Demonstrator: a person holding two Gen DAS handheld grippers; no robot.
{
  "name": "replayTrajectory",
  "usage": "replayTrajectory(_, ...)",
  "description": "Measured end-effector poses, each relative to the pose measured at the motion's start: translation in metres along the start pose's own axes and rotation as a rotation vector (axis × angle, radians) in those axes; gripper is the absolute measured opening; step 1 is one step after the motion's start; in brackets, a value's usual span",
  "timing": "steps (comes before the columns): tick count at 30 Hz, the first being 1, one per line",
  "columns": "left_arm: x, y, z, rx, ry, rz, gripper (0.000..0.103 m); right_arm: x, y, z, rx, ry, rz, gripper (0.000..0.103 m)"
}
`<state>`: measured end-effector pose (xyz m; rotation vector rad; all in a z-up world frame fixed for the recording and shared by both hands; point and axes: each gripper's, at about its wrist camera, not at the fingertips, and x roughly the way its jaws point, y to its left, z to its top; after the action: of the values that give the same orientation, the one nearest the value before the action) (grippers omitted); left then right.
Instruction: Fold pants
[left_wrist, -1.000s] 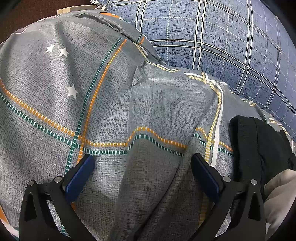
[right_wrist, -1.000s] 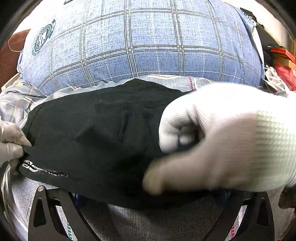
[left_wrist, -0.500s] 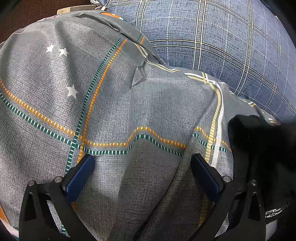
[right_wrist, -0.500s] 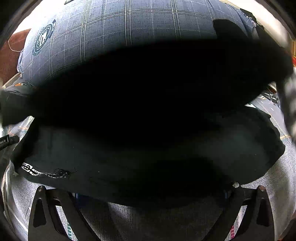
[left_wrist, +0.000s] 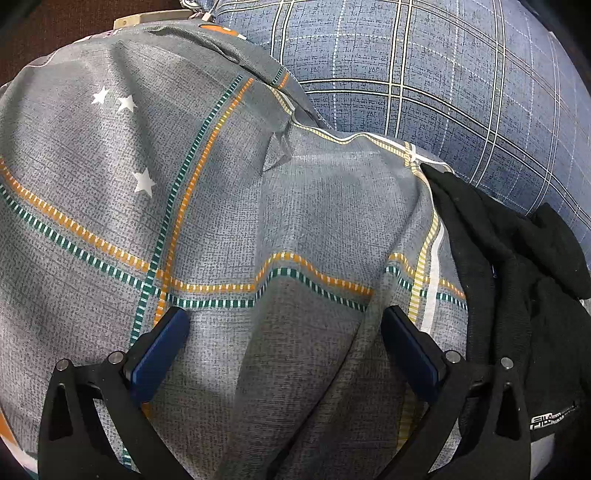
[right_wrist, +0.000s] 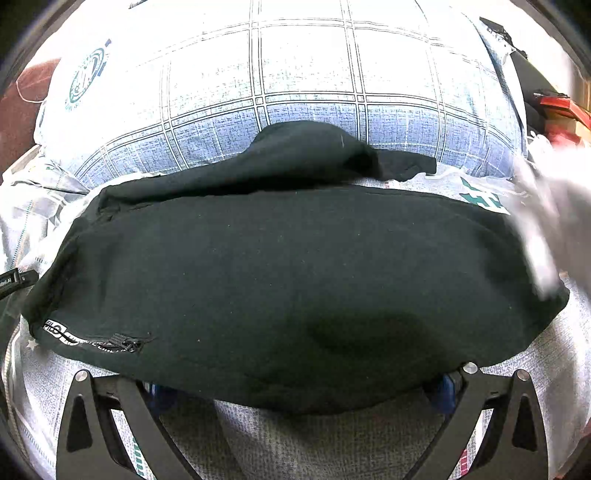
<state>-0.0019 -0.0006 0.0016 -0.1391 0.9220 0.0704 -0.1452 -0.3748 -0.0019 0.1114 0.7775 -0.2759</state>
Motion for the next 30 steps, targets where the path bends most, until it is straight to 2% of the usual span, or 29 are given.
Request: replayTrajectory(30, 0.0002, 0.0, 0.0, 0.0, 0.0, 0.0, 0.103, -0.0031, 0.0035, -0.0019, 0.0, 0.0, -0.001, 0.103)
